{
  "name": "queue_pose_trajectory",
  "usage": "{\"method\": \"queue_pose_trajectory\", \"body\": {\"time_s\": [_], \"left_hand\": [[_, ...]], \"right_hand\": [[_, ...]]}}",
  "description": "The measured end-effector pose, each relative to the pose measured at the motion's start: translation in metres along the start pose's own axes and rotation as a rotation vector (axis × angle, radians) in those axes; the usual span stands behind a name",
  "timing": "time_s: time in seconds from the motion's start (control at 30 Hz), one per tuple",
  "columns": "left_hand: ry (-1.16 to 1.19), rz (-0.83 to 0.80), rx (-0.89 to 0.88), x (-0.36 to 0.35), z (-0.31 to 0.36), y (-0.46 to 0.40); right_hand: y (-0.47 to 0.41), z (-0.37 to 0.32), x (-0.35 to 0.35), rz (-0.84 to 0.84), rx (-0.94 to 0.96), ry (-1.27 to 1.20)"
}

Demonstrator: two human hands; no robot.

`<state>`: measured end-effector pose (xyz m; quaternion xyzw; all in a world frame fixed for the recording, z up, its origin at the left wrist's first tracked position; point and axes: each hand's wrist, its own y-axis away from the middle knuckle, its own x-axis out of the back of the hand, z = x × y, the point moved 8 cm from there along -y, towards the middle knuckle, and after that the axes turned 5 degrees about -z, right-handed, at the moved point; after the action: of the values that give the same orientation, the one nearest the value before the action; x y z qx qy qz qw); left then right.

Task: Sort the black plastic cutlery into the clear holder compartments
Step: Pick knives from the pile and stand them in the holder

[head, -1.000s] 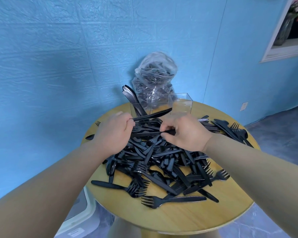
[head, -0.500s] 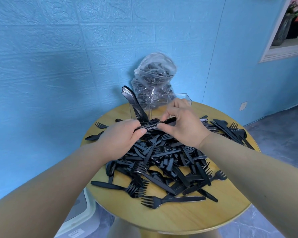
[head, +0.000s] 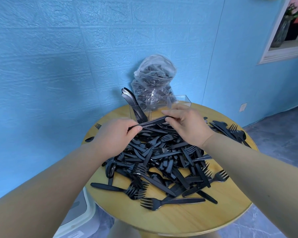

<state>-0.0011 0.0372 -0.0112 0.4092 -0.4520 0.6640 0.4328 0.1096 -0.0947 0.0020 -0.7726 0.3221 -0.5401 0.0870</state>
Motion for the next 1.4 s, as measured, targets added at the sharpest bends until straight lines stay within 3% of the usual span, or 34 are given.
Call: {"method": "queue_pose_trajectory", "body": {"time_s": [0.13, 0.37, 0.43, 0.57, 0.7, 0.83, 0.9, 1.0, 1.13, 1.4], "left_hand": [[-0.048, -0.007, 0.048, 0.002, 0.001, -0.004], [-0.053, 0.063, 0.06, 0.006, -0.003, -0.005], [-0.04, 0.069, 0.075, 0.008, -0.007, -0.006], [-0.066, 0.044, 0.066, 0.01, -0.011, -0.013], [-0.092, -0.002, 0.05, 0.012, -0.015, -0.031], [-0.114, 0.09, 0.046, 0.024, -0.025, -0.05], [-0.129, 0.15, 0.083, 0.026, -0.044, -0.055], [-0.208, 0.107, 0.122, 0.011, -0.068, -0.058], [-0.201, 0.015, 0.133, -0.011, -0.08, -0.064], [-0.203, -0.028, 0.09, -0.027, -0.095, -0.074]], "right_hand": [[-0.003, -0.001, 0.003, 0.027, -0.021, -0.02], [-0.008, 0.008, -0.006, -0.08, -0.131, -0.139], [-0.01, 0.021, -0.003, -0.005, -0.274, -0.399], [-0.015, 0.034, -0.01, 0.155, -0.467, -1.194], [-0.035, 0.024, -0.02, 0.127, -0.475, -1.407], [-0.064, 0.019, -0.003, 0.212, -0.393, -1.284], [-0.081, 0.023, 0.024, 0.296, -0.308, -1.037], [-0.108, 0.024, 0.054, 0.326, -0.205, -0.57], [-0.143, 0.016, 0.033, 0.135, -0.108, -0.247], [-0.172, 0.013, -0.043, -0.239, -0.048, -0.15]]}}
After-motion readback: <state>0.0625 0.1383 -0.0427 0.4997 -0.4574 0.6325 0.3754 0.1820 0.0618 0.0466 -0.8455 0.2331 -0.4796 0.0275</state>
